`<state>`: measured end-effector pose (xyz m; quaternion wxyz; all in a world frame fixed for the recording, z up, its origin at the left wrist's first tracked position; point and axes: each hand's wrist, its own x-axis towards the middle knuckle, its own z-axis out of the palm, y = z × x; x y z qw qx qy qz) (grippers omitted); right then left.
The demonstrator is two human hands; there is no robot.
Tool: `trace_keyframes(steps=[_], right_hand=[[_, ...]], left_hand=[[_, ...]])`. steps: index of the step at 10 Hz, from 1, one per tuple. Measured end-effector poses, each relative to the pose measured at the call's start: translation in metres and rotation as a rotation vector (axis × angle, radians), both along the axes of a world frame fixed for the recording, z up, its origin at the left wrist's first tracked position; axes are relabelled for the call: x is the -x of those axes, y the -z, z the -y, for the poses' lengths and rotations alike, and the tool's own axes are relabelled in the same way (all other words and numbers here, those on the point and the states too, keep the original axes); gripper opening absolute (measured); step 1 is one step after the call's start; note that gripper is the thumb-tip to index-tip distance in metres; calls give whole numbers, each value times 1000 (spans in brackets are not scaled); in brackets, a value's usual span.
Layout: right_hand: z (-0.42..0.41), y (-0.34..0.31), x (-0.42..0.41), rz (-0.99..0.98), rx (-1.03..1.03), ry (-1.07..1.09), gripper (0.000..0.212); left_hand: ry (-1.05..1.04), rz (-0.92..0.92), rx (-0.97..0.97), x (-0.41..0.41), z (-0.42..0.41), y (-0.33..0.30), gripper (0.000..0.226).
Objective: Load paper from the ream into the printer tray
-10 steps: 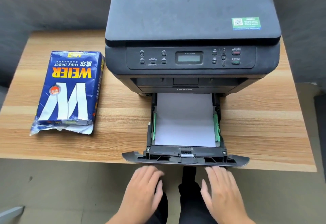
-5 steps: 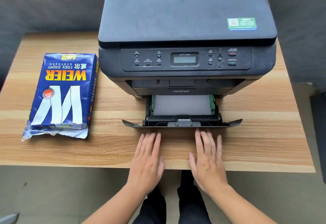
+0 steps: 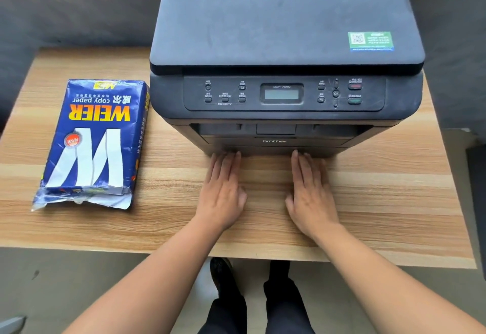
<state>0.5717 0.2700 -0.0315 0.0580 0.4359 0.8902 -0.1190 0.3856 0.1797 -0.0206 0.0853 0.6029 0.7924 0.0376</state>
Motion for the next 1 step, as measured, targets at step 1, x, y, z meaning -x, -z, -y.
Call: trace_keyframes(steps=[1], right_hand=[[-5, -16, 0, -248, 236, 160, 76]], left_hand=[[8, 32, -6, 0, 12, 5, 74]])
